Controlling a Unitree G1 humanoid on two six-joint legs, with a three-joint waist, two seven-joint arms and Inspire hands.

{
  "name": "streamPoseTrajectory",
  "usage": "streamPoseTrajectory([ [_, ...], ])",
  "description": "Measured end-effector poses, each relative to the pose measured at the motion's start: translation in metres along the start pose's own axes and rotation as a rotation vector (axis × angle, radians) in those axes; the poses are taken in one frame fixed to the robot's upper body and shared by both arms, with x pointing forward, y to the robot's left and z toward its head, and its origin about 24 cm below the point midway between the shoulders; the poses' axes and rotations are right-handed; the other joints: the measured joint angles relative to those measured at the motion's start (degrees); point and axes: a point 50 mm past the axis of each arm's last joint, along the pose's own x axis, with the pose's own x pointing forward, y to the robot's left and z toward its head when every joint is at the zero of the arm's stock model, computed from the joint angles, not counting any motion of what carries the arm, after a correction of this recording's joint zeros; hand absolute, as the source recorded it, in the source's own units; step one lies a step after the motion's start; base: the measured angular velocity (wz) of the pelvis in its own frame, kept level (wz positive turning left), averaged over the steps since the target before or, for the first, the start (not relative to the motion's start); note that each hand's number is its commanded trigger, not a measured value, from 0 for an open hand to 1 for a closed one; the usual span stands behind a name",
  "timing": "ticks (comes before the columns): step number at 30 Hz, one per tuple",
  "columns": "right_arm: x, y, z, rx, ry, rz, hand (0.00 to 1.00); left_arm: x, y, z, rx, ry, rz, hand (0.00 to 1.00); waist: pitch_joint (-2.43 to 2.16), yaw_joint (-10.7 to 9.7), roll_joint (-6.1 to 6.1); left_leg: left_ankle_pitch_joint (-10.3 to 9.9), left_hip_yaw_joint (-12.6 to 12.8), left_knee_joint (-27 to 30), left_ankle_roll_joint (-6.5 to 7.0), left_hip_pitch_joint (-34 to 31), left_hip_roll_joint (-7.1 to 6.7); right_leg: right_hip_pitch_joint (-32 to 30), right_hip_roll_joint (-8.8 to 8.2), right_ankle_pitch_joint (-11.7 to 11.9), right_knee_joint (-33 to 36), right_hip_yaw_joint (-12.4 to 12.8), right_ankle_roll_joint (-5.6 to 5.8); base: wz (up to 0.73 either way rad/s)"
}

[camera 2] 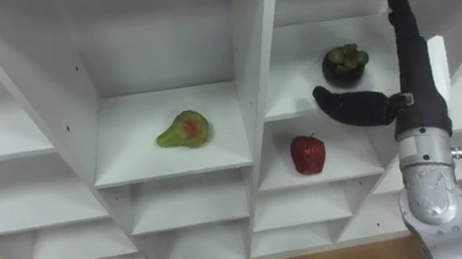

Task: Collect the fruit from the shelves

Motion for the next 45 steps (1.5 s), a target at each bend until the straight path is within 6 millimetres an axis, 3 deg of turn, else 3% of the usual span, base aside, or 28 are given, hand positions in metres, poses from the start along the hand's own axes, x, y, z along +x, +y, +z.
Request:
streamPoseTrajectory([
  [4,0.001,0.0,-0.007,-0.017,0.043,0.003,0.0,0.0,0.0,-0.001,0.001,0.014,0.004,1.0,-0.03,0.9,-0.01,0.1,-0.3,0.1,-0.01,-0.1,-0.01,0.0,-0.01,0.1,0.0,0.0,-0.07,0.0],
  [18,0.012,-0.001,-0.016,-0.027,0.103,0.016,0.0,-0.004,0.001,-0.011,0.089,0.059,0.005,1.0,-0.29,0.9,0.32,0.6,-0.8,0.0,-0.16,0.1,-0.01,0.4,-0.02,0.1,0.1,-0.6,-0.2,0.02],
  [33,0.009,-0.001,-0.035,-0.042,0.198,0.044,0.0,-0.007,0.001,-0.022,0.114,0.117,-0.004,1.0,0.18,1.3,-0.15,0.8,-1.6,0.3,-0.22,0.0,-0.02,1.0,0.0,0.3,0.1,-1.2,-0.43,0.01],
  [45,0.014,-0.002,-0.043,-0.032,0.238,0.039,0.0,-0.007,0.001,-0.022,0.131,0.124,-0.021,1.0,0.13,0.9,-0.07,0.8,-2.6,0.7,-0.29,-0.3,-0.08,1.2,-0.12,0.3,0.1,-2.4,-0.52,0.03],
])
